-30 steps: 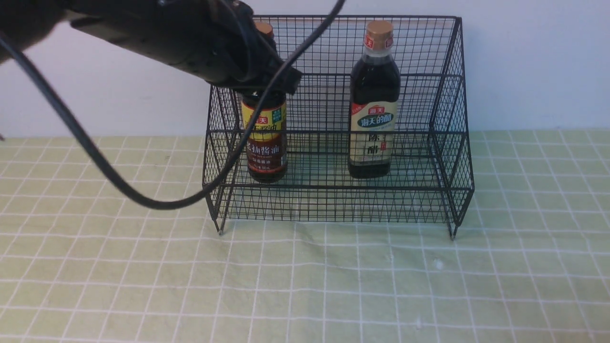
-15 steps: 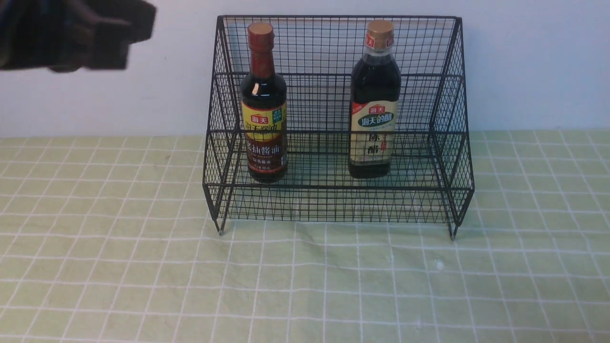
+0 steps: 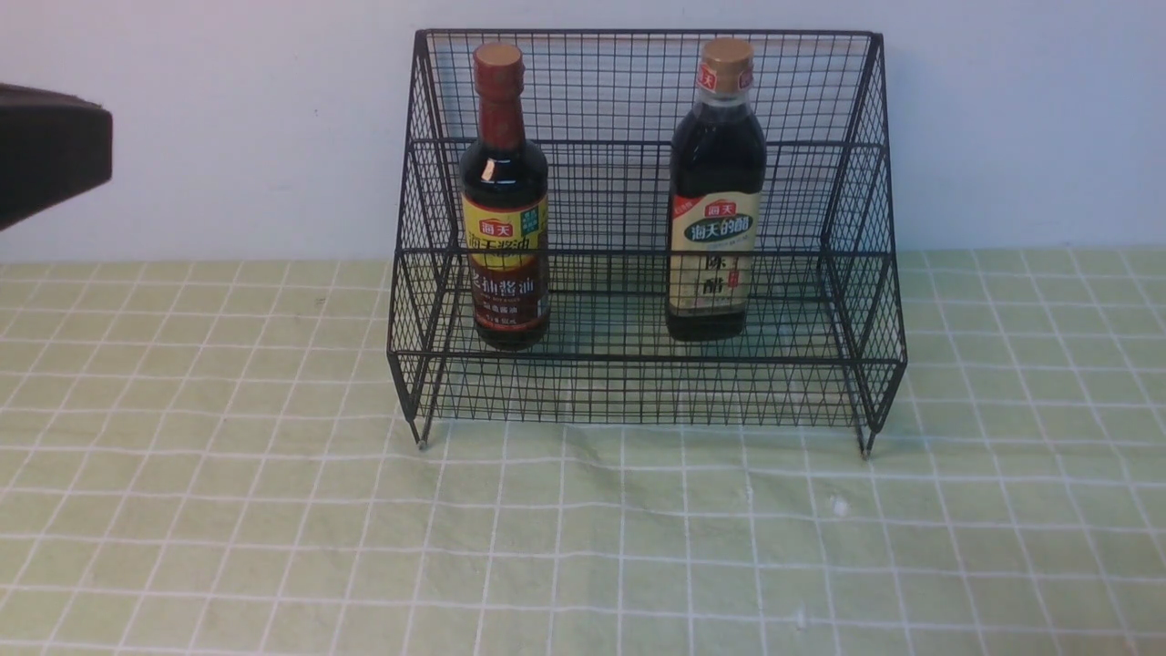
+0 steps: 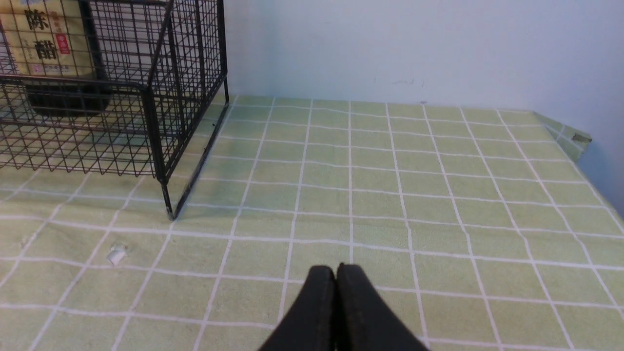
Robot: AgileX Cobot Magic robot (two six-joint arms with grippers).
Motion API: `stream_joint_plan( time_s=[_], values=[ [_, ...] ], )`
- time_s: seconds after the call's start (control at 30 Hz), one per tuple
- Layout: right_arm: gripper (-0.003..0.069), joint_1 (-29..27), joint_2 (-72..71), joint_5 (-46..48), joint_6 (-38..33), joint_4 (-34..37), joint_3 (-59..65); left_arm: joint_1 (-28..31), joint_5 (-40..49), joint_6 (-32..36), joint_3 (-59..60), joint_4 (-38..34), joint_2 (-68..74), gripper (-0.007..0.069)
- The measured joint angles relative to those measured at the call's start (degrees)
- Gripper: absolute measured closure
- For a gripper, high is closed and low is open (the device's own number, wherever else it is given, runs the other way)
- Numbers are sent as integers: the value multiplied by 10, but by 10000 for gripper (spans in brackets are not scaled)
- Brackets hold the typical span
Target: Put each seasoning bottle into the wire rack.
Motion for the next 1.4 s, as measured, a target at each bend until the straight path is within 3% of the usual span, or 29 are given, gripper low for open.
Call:
stream_joint_plan(
  time_s=[0.53,0.67,0.77,0.87,1.03,1.23,1.4],
  values=[
    [673,0,0,0,0,0,0,0,-7,-12,17,52,-18,631],
    [673,0,0,0,0,0,0,0,-53,-15,86,75,-72,631],
    [673,0,0,0,0,0,0,19,-133,-15,204,92,-148,631],
    [673,0,0,0,0,0,0,52,-203,-15,307,94,-208,631],
    [673,0,0,0,0,0,0,154,-332,-16,536,56,-346,631],
    [673,0,0,0,0,0,0,189,-345,-16,689,47,-438,631],
    [673,0,0,0,0,0,0,191,-311,-16,696,47,-453,631]
  ],
)
